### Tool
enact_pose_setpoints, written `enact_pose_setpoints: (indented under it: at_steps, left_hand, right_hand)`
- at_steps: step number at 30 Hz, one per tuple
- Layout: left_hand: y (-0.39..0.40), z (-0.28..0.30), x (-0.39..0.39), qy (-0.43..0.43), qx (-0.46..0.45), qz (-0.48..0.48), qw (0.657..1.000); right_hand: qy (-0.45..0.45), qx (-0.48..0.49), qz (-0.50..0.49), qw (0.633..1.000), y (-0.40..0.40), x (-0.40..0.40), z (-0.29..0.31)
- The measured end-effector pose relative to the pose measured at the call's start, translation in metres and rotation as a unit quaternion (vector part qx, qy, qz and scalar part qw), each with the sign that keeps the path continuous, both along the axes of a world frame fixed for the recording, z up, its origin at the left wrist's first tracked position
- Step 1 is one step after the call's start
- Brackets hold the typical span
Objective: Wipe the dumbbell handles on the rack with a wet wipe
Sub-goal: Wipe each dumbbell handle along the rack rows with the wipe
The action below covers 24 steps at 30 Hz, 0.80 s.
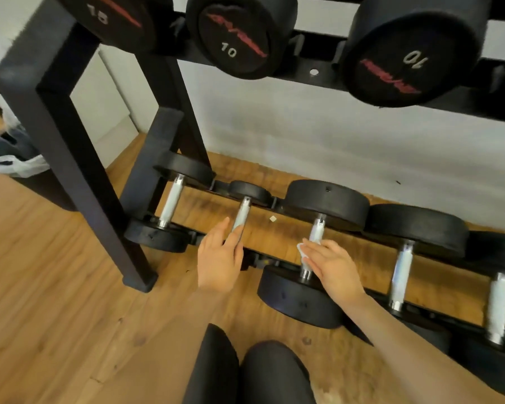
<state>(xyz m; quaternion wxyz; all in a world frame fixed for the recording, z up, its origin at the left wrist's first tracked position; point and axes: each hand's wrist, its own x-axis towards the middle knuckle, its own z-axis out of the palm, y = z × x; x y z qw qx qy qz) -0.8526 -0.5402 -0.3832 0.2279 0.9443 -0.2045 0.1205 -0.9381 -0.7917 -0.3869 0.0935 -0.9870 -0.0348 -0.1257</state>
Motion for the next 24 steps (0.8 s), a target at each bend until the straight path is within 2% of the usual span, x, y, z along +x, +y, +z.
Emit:
enact_pose_setpoints:
  at_steps: [5,10,14,21,24]
  left_hand:
    - [0.007,-0.056,0.025,-0.046,0.002,-0.026,0.999]
    - [0.011,-0.084,0.035,-0.077,-0.011,-0.037,0.996]
    - [0.003,-0.098,0.04,-0.076,-0.024,-0.017,0.997]
    - [-0.008,-0.105,0.035,-0.071,-0.019,0.039,0.997]
    - [-0.01,-0.107,0.035,-0.088,-0.024,0.046,0.995]
  right_hand:
    - [-0.093,0.027,0.039,0.994,-0.023,0.029,-0.039]
    - [-0.17,-0.058,0.077,0.981,-0.035,0.051,-0.042]
    - [-0.172,-0.06,0.048,0.982,-0.044,0.059,-0.052]
    - [-0.148,0.03,-0.008,0.988,-0.034,0.056,-0.06]
    - [-0.16,0.038,-0.015,0.986,-0.033,0.059,-0.059]
